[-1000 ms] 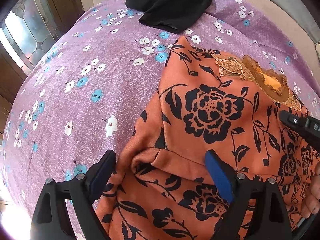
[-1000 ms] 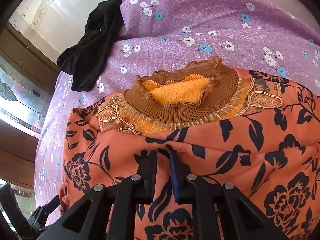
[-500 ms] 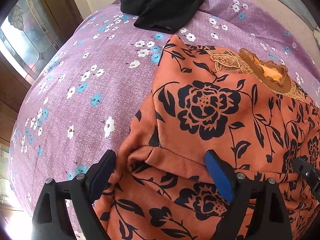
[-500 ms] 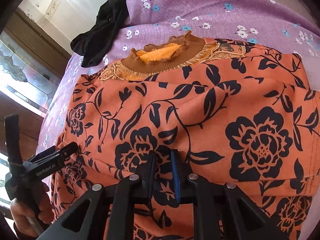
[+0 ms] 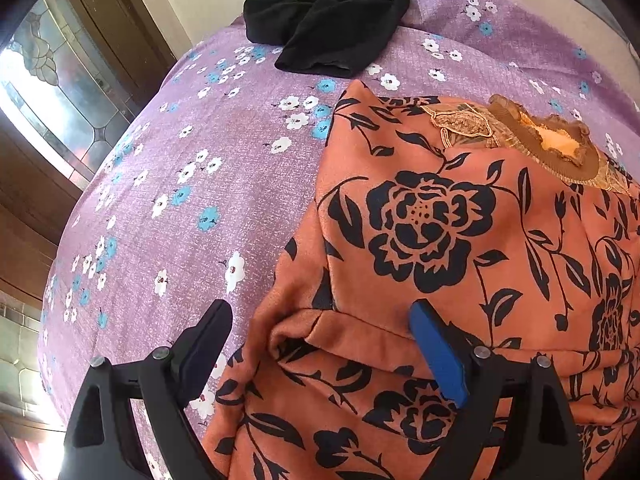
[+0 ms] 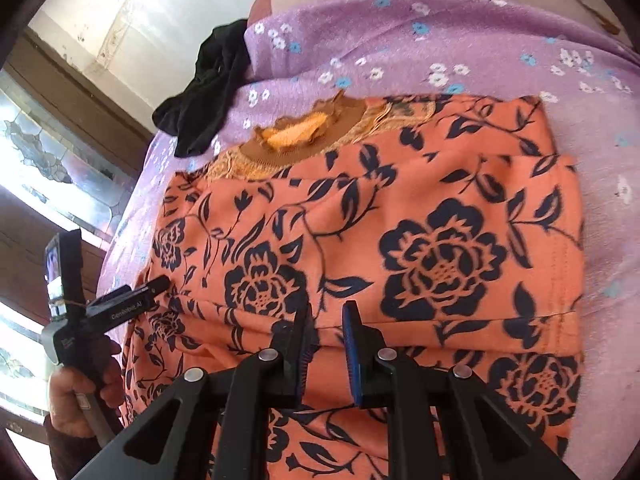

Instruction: Fold small clothes

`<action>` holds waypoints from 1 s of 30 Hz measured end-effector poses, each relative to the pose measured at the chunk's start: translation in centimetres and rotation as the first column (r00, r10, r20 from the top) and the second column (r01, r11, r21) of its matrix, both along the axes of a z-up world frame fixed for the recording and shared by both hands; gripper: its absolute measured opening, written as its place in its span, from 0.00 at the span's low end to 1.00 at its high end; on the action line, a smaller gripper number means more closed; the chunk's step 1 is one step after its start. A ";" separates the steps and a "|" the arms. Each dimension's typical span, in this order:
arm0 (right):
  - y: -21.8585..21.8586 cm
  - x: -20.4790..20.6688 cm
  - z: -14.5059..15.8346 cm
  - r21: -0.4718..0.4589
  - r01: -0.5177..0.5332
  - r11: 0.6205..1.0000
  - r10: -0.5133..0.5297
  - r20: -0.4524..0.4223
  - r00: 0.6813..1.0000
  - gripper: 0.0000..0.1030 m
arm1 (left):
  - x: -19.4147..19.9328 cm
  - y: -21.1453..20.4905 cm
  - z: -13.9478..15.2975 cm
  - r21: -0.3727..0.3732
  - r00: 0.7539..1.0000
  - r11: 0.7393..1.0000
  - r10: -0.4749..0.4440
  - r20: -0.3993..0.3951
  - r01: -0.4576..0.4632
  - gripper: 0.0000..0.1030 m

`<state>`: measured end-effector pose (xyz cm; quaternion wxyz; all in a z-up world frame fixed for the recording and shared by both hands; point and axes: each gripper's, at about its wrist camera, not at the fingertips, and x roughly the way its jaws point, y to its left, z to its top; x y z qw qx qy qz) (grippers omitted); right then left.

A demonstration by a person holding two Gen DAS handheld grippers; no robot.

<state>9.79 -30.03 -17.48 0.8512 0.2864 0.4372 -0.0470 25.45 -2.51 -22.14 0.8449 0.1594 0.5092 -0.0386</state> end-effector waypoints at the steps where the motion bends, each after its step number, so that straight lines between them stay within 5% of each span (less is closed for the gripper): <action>1: -0.8 -0.5 0.0 -0.024 0.033 0.999 -0.033 -0.005 0.999 0.18 | 0.0 -0.1 -0.1 0.003 1.000 1.000 0.000 0.001 0.000 0.88; 11: -4.7 -1.0 -2.5 0.006 0.119 0.993 -0.118 -0.082 0.990 0.18 | -0.9 -1.6 0.1 0.077 0.996 0.997 -0.038 0.083 0.032 0.88; 19: -6.1 -2.1 -0.1 -0.100 0.187 0.977 -0.188 -0.006 0.982 0.18 | -1.7 -3.1 0.4 0.060 0.989 0.994 -0.099 0.105 0.093 0.88; 23: -7.4 -1.8 -2.1 -0.047 0.205 0.978 -0.208 -0.074 0.975 0.18 | -1.0 -2.6 -0.5 0.050 0.995 0.997 -0.068 0.068 0.064 0.90; 30: -6.9 -1.9 -1.2 -0.081 0.216 0.973 -0.219 -0.030 0.975 0.18 | -1.9 -3.2 0.5 0.034 0.988 0.994 -0.106 0.116 0.102 0.91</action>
